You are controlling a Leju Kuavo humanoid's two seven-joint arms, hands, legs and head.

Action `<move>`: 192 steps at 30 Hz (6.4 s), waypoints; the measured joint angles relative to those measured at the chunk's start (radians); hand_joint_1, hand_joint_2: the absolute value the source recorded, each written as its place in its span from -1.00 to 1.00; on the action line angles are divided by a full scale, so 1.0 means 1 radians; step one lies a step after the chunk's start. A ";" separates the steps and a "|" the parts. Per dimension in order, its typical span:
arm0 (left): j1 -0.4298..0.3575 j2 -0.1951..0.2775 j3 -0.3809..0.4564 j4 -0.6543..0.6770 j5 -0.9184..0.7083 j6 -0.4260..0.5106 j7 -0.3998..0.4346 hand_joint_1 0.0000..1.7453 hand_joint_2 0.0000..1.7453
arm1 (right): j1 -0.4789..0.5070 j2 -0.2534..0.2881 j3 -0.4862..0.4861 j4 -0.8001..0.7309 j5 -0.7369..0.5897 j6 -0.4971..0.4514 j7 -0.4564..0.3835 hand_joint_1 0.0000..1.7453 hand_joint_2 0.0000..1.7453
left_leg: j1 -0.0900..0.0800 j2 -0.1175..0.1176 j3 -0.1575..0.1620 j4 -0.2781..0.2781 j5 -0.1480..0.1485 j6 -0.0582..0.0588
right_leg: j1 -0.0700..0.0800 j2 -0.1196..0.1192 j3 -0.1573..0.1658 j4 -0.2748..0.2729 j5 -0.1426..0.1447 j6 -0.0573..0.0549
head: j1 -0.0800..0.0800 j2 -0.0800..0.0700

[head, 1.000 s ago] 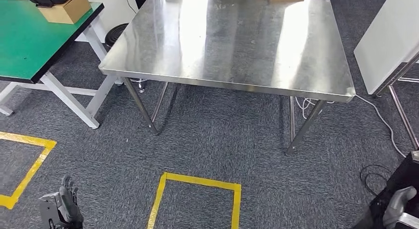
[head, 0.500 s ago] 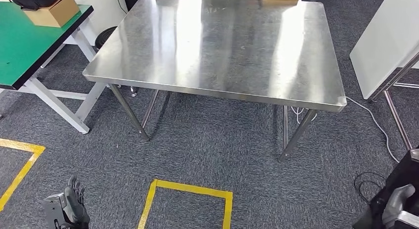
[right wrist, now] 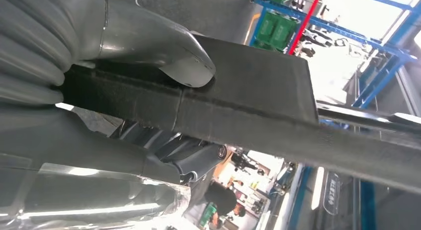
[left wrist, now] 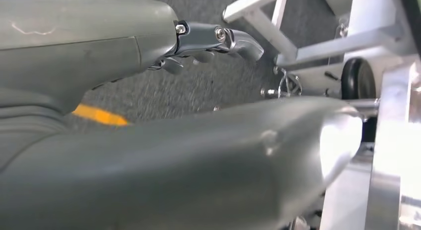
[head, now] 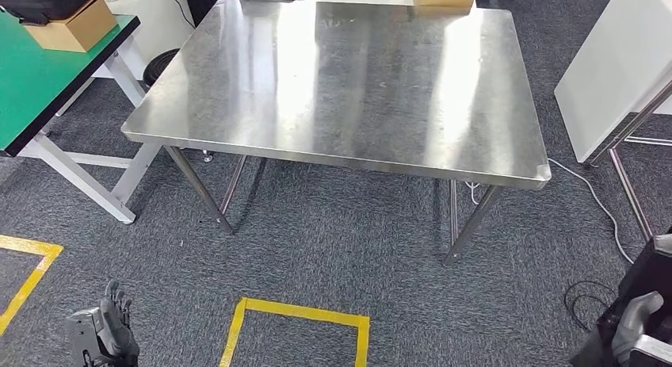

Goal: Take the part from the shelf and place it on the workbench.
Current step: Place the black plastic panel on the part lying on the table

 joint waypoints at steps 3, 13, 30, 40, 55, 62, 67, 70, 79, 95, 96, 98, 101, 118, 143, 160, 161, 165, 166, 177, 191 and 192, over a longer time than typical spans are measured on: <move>-0.001 -0.007 0.002 0.006 0.004 -0.011 0.001 -1.00 -1.00 | 0.006 -0.003 -0.002 -0.010 0.019 -0.004 0.001 1.00 1.00 | 0.001 0.006 0.062 -0.084 0.022 0.029 | 0.014 -0.007 -0.045 0.093 -0.042 -0.015 | 0.000 0.000; 0.004 -0.037 0.003 0.021 -0.009 -0.011 0.003 -1.00 -1.00 | 0.057 0.012 -0.042 -0.067 0.036 0.028 0.001 1.00 1.00 | 0.004 -0.001 0.031 0.038 -0.070 -0.047 | 0.011 -0.010 -0.058 0.037 0.027 -0.003 | 0.001 0.000; 0.020 -0.009 0.009 0.017 -0.015 -0.039 0.001 -1.00 -1.00 | -0.007 -0.057 -0.341 -0.042 0.196 0.194 0.139 1.00 1.00 | 0.019 0.001 0.021 0.028 -0.058 -0.041 | 0.001 -0.005 -0.051 0.017 0.035 0.000 | -0.009 0.000; 0.019 -0.009 0.011 0.032 -0.023 -0.061 0.002 -1.00 -1.00 | -0.046 -0.210 -0.515 -0.035 0.252 0.463 0.163 1.00 1.00 | -0.004 -0.001 0.039 -0.006 -0.035 -0.022 | 0.018 -0.012 -0.095 0.112 -0.008 0.002 | -0.003 0.000; -0.026 -0.009 0.019 0.058 -0.033 -0.049 0.002 -1.00 -1.00 | -0.393 -0.471 0.025 0.103 0.609 0.323 0.369 1.00 1.00 | 0.030 0.000 -0.052 0.159 -0.078 -0.077 | 0.007 0.004 -0.039 0.011 0.041 -0.037 | -0.009 0.000; -0.034 -0.005 0.022 0.063 -0.035 -0.046 0.000 -1.00 -1.00 | -0.469 -0.509 0.158 0.177 0.614 0.313 0.375 1.00 1.00 | 0.013 0.001 0.023 -0.018 -0.009 -0.028 | 0.015 -0.012 -0.056 0.012 0.036 -0.011 | -0.008 0.000; -0.036 -0.012 0.023 0.074 -0.035 -0.046 0.002 -1.00 -1.00 | -0.488 -0.519 0.186 0.209 0.618 0.309 0.382 1.00 1.00 | 0.009 0.002 0.034 -0.041 -0.002 -0.015 | 0.019 -0.012 -0.191 0.253 -0.046 -0.022 | -0.004 0.000; -0.037 -0.014 0.023 0.082 -0.034 -0.046 0.002 -1.00 -1.00 | -0.518 -0.519 0.224 0.243 0.647 0.309 0.409 1.00 1.00 | 0.009 0.000 0.029 -0.018 -0.016 -0.028 | 0.016 -0.013 -0.134 0.113 0.029 0.005 | -0.004 0.000; -0.056 0.005 0.023 0.114 -0.038 -0.035 0.002 -1.00 -1.00 | -0.569 -0.509 0.336 0.327 0.684 0.295 0.458 1.00 1.00 | 0.016 0.000 -0.054 0.156 -0.111 -0.078 | 0.011 -0.008 -0.077 0.018 0.060 -0.023 | -0.007 0.000; -0.100 0.031 0.022 0.153 -0.030 -0.024 0.000 -1.00 -1.00 | -0.601 -0.478 0.398 0.444 0.690 0.230 0.465 1.00 1.00 | 0.002 0.008 0.027 -0.059 0.019 0.000 | 0.027 -0.009 -0.132 0.131 -0.001 -0.027 | 0.001 0.000; -0.102 0.030 0.022 0.156 -0.030 -0.024 0.001 -1.00 -1.00 | -0.598 -0.478 0.398 0.446 0.688 0.227 0.465 1.00 1.00 | 0.002 0.008 0.027 -0.057 0.017 -0.001 | 0.026 -0.009 -0.170 0.195 -0.021 -0.028 | 0.001 0.000; -0.102 0.028 0.022 0.165 -0.029 -0.023 0.001 -1.00 -1.00 | -0.579 -0.478 0.398 0.448 0.683 0.224 0.464 1.00 1.00 | 0.005 0.006 0.027 -0.049 0.007 -0.008 | 0.020 -0.010 -0.212 0.246 -0.021 -0.014 | 0.001 0.000; -0.102 0.028 0.022 0.176 -0.019 -0.021 0.002 -1.00 -1.00 | -0.557 -0.473 0.396 0.450 0.689 0.217 0.464 1.00 1.00 | 0.010 0.003 0.020 -0.008 -0.024 -0.035 | 0.007 -0.013 -0.149 0.100 0.056 0.022 | 0.003 0.000; -0.121 0.067 0.052 0.203 0.025 -0.021 0.000 -1.00 -1.00 | -0.724 -0.341 0.476 0.550 0.814 0.225 0.519 1.00 1.00 | -0.004 0.001 -0.078 0.079 -0.001 -0.009 | 0.034 0.010 -0.083 0.031 0.051 -0.032 | -0.001 0.000; -0.068 0.074 0.129 0.215 0.004 -0.036 0.003 -1.00 -1.00 | -0.787 -0.276 0.525 0.711 0.893 0.266 0.549 1.00 1.00 | 0.028 0.006 -0.183 0.351 -0.172 -0.082 | 0.027 0.007 -0.140 0.081 0.056 -0.024 | -0.004 0.000; -0.087 0.056 0.139 0.222 -0.060 -0.045 0.002 -1.00 -1.00 | -0.742 -0.375 0.516 0.799 0.933 0.286 0.527 1.00 1.00 | -0.002 0.004 0.054 -0.060 0.002 0.035 | 0.017 -0.006 -0.221 0.213 0.026 0.033 | 0.005 0.000; -0.089 0.053 0.139 0.226 -0.062 -0.045 0.002 -1.00 -1.00 | -0.741 -0.379 0.516 0.808 0.952 0.287 0.526 1.00 1.00 | 0.005 0.004 0.050 -0.039 -0.014 0.017 | 0.007 -0.011 -0.197 0.151 0.058 0.053 | 0.006 0.000; -0.102 0.055 0.139 0.232 -0.071 -0.045 0.002 -1.00 -1.00 | -0.758 -0.388 0.524 0.860 1.027 0.292 0.526 1.00 1.00 | 0.012 0.008 0.012 0.057 -0.083 -0.036 | -0.001 -0.019 -0.150 0.059 0.091 0.040 | 0.010 0.000; -0.105 0.055 0.139 0.233 -0.072 -0.044 0.001 -1.00 -1.00 | -0.761 -0.388 0.528 0.874 1.042 0.292 0.526 1.00 1.00 | 0.015 0.010 0.009 0.066 -0.091 -0.039 | -0.003 -0.014 -0.152 0.062 0.087 0.022 | 0.009 0.000; -0.126 0.053 0.139 0.246 -0.076 -0.039 0.001 -1.00 -1.00 | -0.834 -0.359 0.584 1.050 1.168 0.261 0.507 1.00 1.00 | 0.028 0.009 -0.092 0.183 -0.084 -0.032 | 0.006 0.006 -0.131 0.058 0.073 -0.003 | 0.002 0.000; -0.194 0.048 0.138 0.265 -0.069 -0.048 0.001 -1.00 -1.00 | -1.077 -0.227 0.893 1.338 1.205 0.268 0.644 1.00 1.00 | 0.003 0.005 0.025 -0.024 -0.007 -0.003 | 0.016 -0.003 -0.211 0.202 0.036 0.008 | 0.006 0.000; -0.193 0.047 0.138 0.266 -0.068 -0.048 0.001 -1.00 -1.00 | -1.101 -0.218 0.932 1.354 1.205 0.275 0.657 1.00 1.00 | 0.003 0.006 0.021 -0.009 -0.017 -0.013 | 0.016 -0.006 -0.184 0.135 0.064 0.014 | 0.006 0.000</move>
